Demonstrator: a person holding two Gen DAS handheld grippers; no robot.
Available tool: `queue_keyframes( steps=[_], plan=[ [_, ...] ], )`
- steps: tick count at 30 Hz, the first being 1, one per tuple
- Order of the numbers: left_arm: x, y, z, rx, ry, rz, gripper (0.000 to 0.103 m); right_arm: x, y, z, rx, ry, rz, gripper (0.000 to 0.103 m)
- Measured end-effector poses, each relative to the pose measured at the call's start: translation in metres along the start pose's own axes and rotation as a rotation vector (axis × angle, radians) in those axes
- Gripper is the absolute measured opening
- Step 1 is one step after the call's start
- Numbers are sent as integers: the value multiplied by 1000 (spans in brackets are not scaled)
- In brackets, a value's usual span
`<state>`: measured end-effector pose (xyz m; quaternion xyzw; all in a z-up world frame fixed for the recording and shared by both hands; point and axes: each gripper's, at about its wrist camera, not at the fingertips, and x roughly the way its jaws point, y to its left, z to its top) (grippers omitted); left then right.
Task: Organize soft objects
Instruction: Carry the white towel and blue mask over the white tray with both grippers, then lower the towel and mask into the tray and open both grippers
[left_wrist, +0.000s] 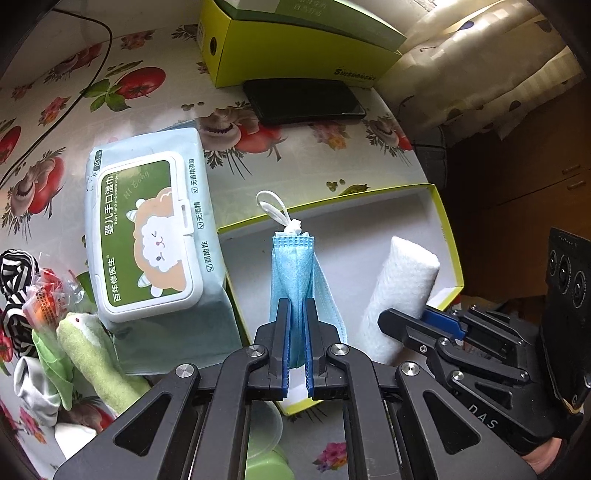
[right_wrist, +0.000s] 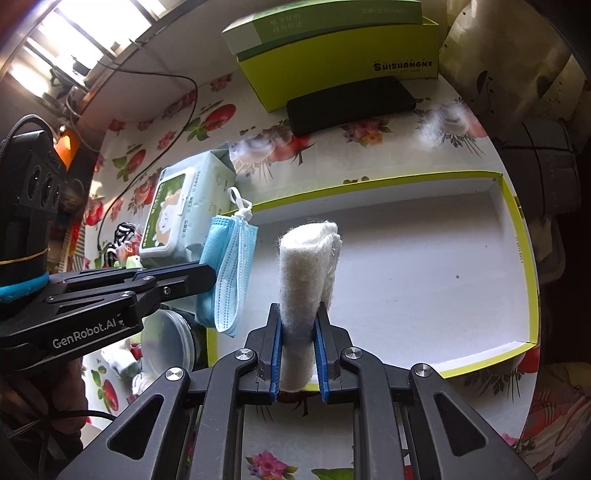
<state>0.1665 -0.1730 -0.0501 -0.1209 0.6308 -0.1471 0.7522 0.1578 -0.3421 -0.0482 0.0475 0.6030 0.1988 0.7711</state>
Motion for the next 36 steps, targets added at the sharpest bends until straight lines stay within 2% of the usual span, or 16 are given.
queue_keyframes(
  steps=[3,10,16,20,25,29,33,36],
  plan=[
    [7,4,1,-5,18,9,7,7,0,3,-10,19,11,15],
    [10,7,-2,-12,38,-8,20,21,3,9,-28,56,23,15],
    [-5,11,-8,-27,17,-16,21,33,8,17,-55,78,28,15],
    [-22,15,-11,-29,-18,-10,21,48,13,27,-94,124,35,16],
    [-43,24,-11,-47,-61,-8,21,57,28,34,-148,150,54,16],
    [-55,30,-10,-61,-81,-5,21,58,32,35,-139,156,89,16],
    [-61,35,-12,-66,-90,2,21,51,35,33,-124,140,82,33],
    [-63,37,-14,-63,-93,8,21,40,35,27,-120,124,78,39]
  ],
)
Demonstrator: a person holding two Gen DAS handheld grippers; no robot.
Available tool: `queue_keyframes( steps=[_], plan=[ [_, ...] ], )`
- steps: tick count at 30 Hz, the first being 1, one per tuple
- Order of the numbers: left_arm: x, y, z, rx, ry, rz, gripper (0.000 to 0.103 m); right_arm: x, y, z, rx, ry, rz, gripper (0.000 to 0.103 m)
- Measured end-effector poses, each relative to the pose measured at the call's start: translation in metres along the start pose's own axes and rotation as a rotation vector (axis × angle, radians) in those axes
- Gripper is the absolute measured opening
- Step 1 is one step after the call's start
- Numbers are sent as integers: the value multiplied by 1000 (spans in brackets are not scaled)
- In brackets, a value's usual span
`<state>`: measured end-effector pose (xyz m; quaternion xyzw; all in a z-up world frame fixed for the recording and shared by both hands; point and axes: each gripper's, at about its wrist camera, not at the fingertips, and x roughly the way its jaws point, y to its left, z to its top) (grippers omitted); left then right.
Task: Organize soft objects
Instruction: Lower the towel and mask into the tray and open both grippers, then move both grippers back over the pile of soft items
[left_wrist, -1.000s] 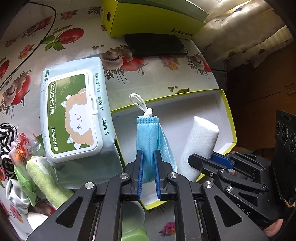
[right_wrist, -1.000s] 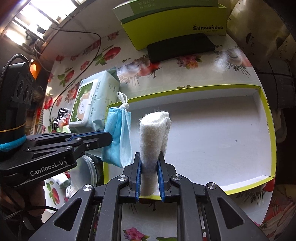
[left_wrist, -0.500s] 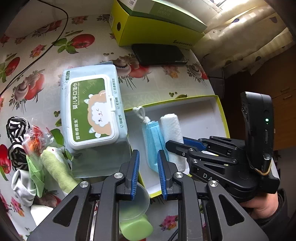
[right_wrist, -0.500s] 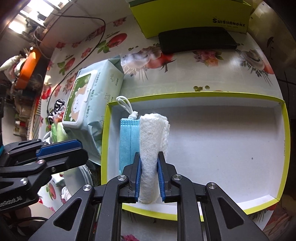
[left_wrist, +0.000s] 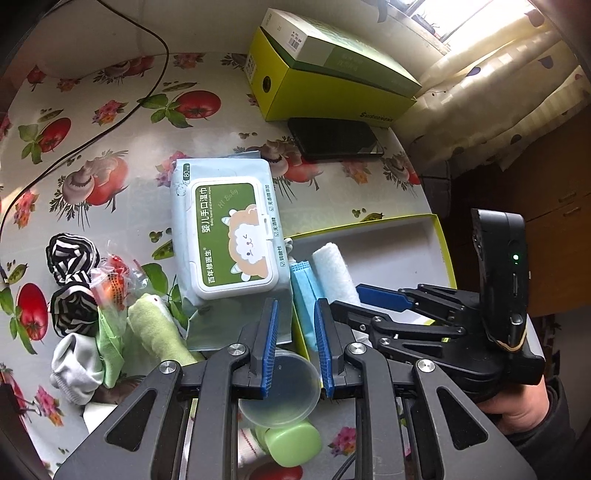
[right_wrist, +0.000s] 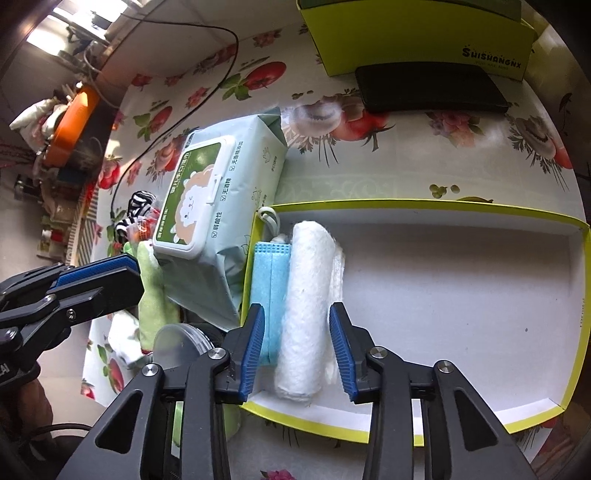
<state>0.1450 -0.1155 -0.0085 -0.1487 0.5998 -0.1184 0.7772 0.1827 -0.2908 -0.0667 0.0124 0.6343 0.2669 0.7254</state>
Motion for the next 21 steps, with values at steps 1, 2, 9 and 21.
queue_keyframes(
  steps=[1,2,9,21],
  plan=[
    [-1,1,-1,1,-1,3,21,-3,1,-2,2,-8,-4,42],
    [-2,2,-2,3,-1,6,21,-7,2,-5,6,-15,-8,43],
    [-11,12,-16,-6,-16,9,21,-35,13,-23,15,-71,-10,45],
    [-36,36,-45,-28,-42,48,21,-60,62,-41,-77,-128,-66,46]
  ],
)
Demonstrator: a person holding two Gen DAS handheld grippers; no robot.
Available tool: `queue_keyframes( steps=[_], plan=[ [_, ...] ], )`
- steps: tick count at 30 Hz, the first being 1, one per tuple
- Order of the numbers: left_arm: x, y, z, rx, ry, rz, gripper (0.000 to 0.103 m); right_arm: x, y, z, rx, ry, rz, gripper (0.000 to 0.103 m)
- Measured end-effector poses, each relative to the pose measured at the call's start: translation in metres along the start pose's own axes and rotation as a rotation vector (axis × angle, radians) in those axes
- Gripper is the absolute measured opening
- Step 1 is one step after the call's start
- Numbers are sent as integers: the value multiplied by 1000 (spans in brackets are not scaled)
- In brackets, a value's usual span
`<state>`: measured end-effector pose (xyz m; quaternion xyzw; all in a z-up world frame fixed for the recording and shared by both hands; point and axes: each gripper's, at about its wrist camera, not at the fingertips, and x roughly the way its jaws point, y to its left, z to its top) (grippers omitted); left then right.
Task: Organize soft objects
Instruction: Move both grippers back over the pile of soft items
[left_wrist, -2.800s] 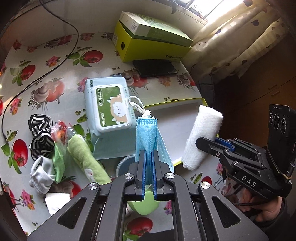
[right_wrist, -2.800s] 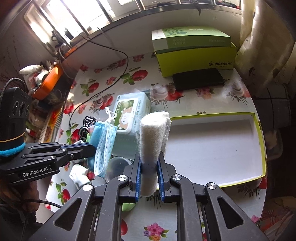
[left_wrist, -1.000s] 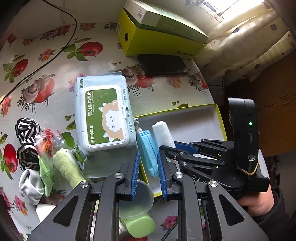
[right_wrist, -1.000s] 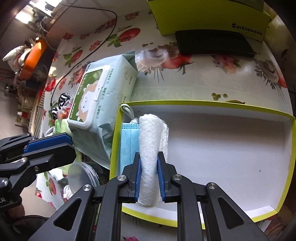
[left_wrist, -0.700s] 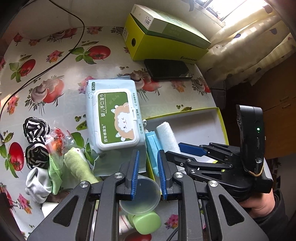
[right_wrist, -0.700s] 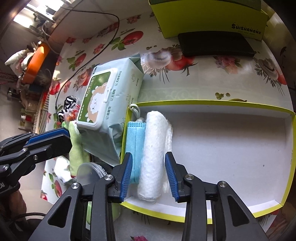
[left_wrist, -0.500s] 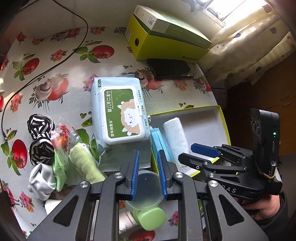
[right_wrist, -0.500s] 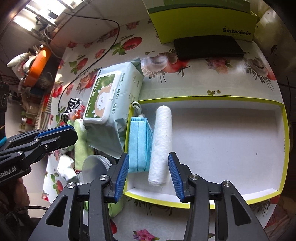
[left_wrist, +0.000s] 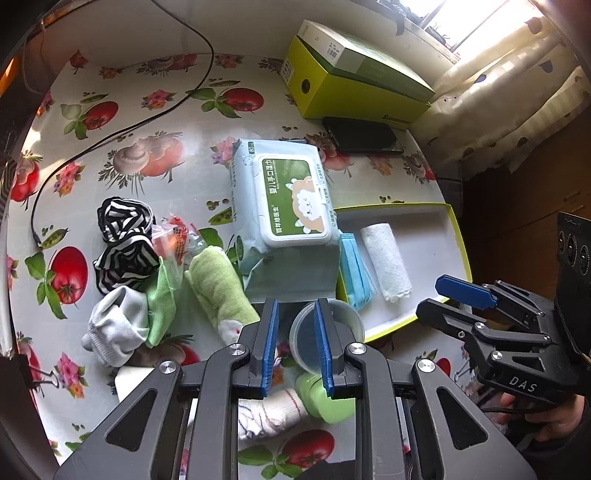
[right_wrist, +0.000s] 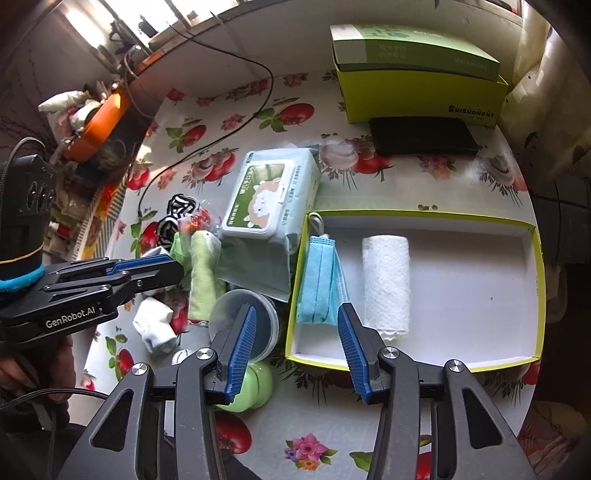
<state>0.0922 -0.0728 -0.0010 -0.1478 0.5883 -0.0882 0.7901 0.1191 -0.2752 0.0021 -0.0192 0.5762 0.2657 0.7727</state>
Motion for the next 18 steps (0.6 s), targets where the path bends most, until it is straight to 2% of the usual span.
queue_keyframes(
  steps=[18],
  plan=[
    [-23,39,-35,-67,-21,34,21,6,61,-13,-100,37,5,47]
  ],
)
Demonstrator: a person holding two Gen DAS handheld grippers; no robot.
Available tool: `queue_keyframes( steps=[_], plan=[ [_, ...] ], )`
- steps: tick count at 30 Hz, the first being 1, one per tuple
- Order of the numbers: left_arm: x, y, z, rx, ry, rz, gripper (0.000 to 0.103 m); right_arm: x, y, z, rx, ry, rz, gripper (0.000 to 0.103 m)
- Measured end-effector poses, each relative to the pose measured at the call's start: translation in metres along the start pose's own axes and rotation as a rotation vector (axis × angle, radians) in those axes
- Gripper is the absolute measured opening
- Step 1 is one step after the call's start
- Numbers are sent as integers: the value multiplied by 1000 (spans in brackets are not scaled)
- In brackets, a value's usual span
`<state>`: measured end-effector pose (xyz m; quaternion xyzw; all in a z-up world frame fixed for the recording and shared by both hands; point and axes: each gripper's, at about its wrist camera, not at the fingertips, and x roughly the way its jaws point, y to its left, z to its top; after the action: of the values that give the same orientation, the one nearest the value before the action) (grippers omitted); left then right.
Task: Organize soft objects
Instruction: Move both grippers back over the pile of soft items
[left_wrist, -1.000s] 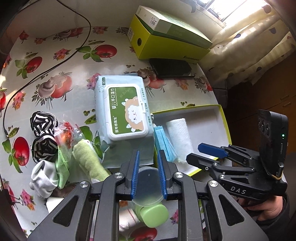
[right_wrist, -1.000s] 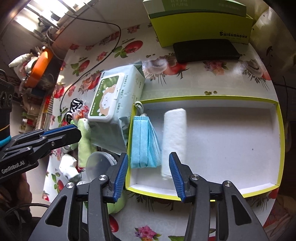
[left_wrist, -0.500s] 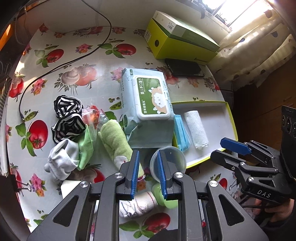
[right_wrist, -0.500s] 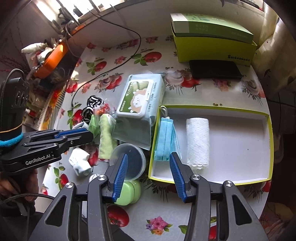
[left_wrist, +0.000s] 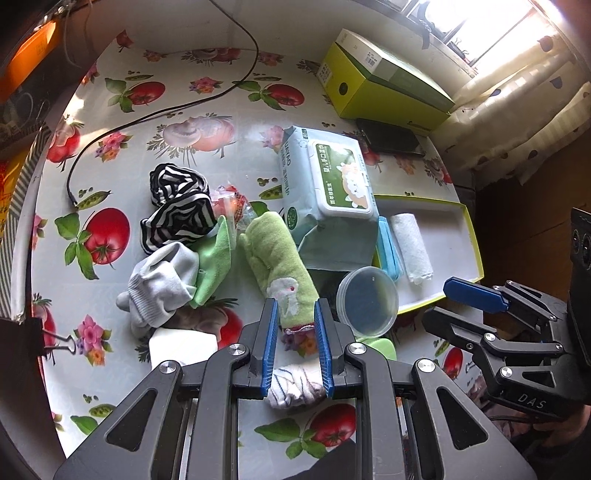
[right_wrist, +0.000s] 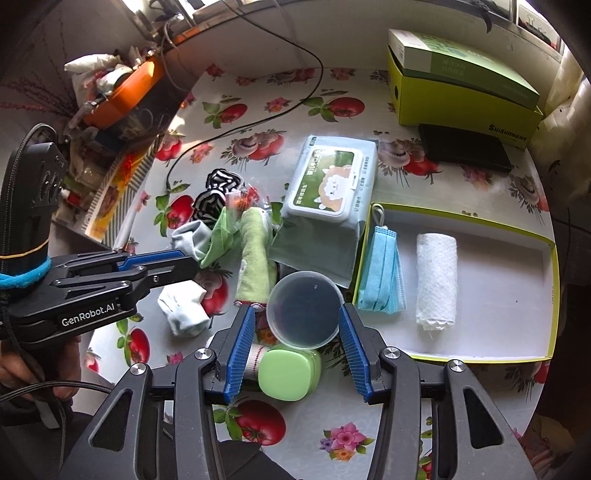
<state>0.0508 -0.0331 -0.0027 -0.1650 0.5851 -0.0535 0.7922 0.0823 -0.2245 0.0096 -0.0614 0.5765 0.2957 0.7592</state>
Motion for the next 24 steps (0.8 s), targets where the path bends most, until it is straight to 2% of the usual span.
queue_keyframes(
  steps=[8,24],
  plan=[
    [-3,19,-8,-45,0,11,21,5,15,0,-29,18,9,47],
    [-4,85,-28,-185,7,60,21,15,31,6,-63,43,27,47]
  ],
)
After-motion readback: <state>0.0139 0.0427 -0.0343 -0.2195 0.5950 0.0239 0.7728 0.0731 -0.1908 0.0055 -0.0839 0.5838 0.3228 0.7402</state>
